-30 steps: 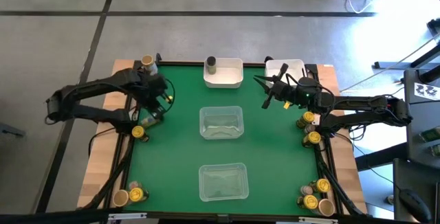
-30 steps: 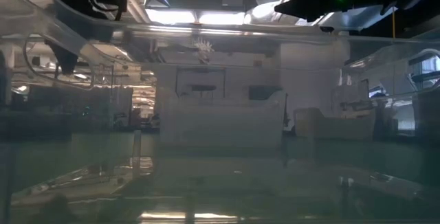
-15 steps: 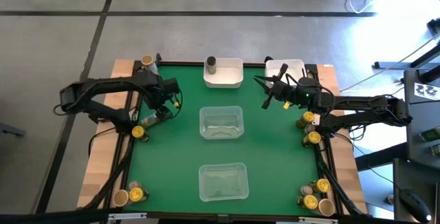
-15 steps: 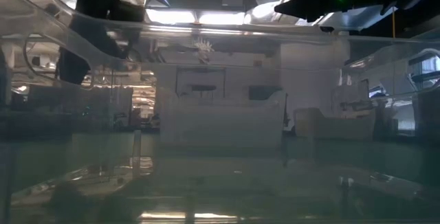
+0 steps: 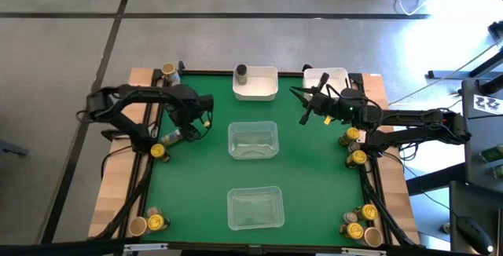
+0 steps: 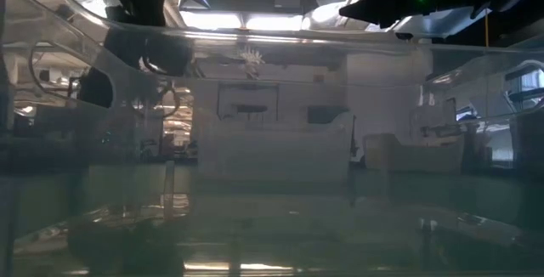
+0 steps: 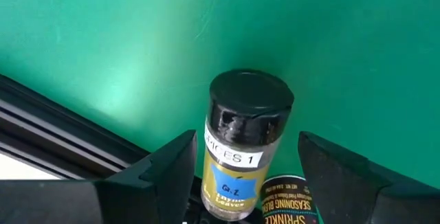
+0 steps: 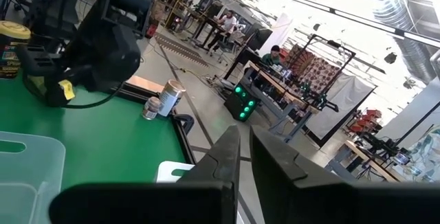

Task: Sort spices by type
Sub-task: Put the middle left black seasoning bottle into the top middle white bin

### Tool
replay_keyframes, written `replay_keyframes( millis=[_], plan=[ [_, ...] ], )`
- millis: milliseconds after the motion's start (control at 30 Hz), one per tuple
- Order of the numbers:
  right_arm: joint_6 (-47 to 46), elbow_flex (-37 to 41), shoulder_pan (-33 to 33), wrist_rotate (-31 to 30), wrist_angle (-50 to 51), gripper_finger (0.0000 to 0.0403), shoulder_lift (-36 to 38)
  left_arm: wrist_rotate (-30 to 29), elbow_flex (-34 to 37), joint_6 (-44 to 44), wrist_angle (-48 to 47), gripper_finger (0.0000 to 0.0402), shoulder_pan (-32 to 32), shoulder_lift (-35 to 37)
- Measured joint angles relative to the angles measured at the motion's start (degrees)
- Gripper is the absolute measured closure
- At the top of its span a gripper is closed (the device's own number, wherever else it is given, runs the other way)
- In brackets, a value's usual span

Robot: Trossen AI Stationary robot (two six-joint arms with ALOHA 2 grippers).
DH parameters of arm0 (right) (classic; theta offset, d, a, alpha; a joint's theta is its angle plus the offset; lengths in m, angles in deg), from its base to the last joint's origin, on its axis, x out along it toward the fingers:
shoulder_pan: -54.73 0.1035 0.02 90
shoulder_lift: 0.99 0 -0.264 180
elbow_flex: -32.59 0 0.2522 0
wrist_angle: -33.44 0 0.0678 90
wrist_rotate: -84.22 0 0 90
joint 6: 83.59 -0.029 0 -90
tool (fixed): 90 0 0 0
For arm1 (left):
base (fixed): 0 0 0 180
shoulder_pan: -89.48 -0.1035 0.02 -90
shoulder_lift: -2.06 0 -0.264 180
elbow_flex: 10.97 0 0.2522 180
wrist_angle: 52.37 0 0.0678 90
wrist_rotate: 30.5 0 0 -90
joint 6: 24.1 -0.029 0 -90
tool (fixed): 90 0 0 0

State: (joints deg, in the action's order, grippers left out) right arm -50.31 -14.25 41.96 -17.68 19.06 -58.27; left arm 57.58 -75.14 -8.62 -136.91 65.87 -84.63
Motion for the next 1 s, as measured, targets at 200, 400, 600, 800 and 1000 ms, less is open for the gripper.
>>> replay_keyframes(
  millis=[200,400,600,800,1000],
  plan=[
    [0.0,0.0,0.0,0.0,0.0,0.0366,0.0,0.0,0.6,-0.5,0.8,0.0164,0.0,-3.0],
    [0.0,0.0,0.0,0.0,0.0,0.0366,0.0,0.3,2.4,-0.7,5.0,0.0164,0.0,-5.4],
    [0.0,0.0,0.0,0.0,-0.3,0.0366,0.0,0.4,3.2,-2.3,5.9,0.0172,0.0,-6.1],
    [0.0,0.0,0.0,0.0,-0.4,0.0366,0.0,0.4,1.9,-3.9,4.5,0.0216,0.1,-6.2],
    [0.0,0.0,0.0,0.0,-0.4,0.0366,0.0,0.3,-5.1,-6.2,1.2,0.0216,0.8,-4.3]
  ],
)
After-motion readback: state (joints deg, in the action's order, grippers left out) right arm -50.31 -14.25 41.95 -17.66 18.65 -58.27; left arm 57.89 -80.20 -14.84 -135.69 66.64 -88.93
